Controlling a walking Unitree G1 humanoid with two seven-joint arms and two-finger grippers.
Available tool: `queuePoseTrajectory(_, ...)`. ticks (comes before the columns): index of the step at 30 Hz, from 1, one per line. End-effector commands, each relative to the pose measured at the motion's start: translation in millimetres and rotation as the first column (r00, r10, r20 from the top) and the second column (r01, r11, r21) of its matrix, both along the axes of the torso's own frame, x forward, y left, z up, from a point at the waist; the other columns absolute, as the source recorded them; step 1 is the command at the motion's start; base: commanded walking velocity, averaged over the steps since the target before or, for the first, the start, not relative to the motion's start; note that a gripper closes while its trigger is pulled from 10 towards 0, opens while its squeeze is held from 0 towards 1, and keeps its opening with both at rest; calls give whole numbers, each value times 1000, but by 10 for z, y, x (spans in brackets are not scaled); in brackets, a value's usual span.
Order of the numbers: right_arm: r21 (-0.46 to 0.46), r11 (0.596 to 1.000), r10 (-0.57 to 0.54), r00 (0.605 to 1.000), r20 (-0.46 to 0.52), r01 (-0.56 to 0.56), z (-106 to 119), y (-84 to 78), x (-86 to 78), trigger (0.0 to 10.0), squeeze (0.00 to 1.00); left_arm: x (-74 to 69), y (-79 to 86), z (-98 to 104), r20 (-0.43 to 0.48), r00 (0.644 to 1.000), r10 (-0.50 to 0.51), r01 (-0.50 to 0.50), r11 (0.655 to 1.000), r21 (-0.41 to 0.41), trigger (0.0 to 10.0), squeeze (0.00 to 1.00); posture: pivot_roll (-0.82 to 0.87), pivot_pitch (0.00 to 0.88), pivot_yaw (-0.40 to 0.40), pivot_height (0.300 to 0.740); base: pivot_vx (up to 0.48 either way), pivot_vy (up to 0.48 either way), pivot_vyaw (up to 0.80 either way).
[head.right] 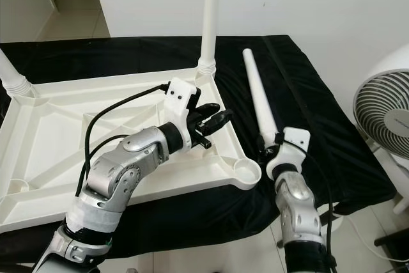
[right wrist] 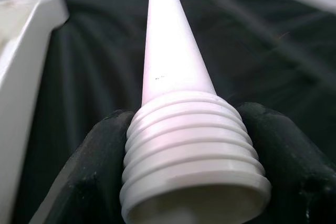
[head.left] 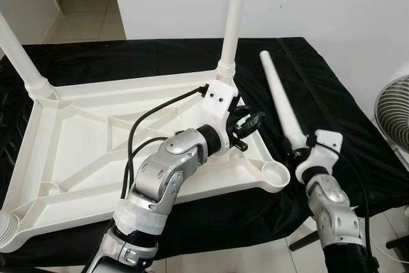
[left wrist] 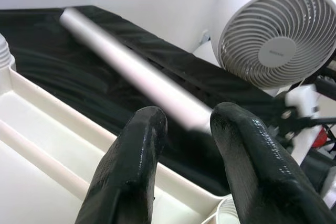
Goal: Building children table
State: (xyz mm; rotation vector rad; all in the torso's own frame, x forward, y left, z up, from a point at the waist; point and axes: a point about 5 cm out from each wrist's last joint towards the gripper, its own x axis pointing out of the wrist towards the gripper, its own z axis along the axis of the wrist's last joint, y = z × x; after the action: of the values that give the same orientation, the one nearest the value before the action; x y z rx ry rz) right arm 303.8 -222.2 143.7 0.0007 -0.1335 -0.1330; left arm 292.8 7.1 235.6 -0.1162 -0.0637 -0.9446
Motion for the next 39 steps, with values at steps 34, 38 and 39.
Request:
queuePoseTrajectory(34,-227,948,318,656,685,-223,1958,591,247,10000,0,169,50,142,71,995,-66,62,996,56,10000,0,-12,115,62,740,0,0,0)
queuePoseTrajectory(38,-277,928,373,629,683,-250,1997,679,232,10000,0,191,60,160,72,995,-67,63,997,54,10000,0,-12,116,60,740,0,0,0)
queuePoseTrajectory(39,-294,919,395,622,676,-264,1995,711,227,10000,0,196,62,169,72,995,-68,65,997,51,10000,0,-12,116,60,740,0,0,0)
